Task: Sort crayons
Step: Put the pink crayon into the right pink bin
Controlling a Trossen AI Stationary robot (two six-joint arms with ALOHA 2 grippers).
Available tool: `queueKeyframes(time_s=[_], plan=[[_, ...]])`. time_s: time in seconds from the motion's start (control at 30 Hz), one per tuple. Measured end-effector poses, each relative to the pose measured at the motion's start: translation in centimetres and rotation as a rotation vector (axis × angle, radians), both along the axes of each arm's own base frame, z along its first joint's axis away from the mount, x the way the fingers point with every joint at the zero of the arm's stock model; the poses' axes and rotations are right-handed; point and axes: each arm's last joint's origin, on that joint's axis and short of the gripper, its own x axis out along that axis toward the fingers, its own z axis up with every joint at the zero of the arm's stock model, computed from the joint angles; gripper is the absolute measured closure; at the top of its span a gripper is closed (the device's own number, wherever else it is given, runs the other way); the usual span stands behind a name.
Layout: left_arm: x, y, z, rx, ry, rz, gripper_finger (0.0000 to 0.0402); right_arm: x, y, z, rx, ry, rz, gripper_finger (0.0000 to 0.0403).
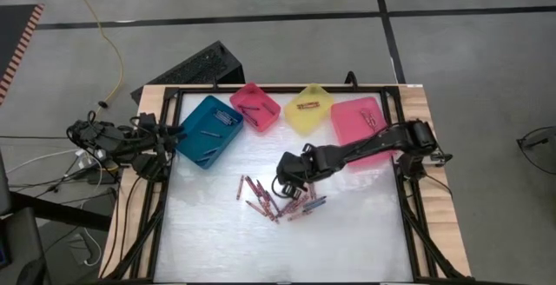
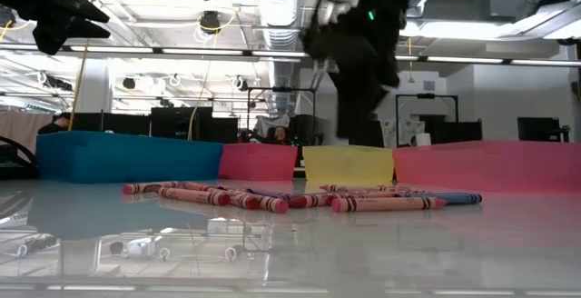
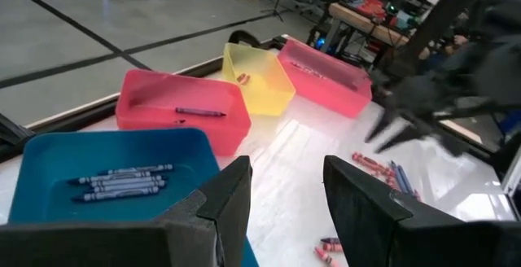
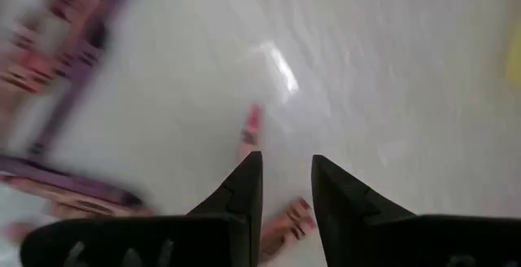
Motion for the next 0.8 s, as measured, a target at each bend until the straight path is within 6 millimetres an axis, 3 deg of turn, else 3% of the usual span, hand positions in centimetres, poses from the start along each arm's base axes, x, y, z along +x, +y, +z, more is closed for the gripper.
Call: queueKeyframes(time_s=[0.23,0.8], plan=[[0.0,0.0,0.0,0.007,0.002,0.002,0.0256,-1.1,-1.0,-4.2,0.065,0.052,0.014,0.0301],[0.0,0.0,0.0,0.007,0.002,0.005,0.0256,-1.3,-1.5,-6.8,0.121,-0.02,0.137,0.0301]])
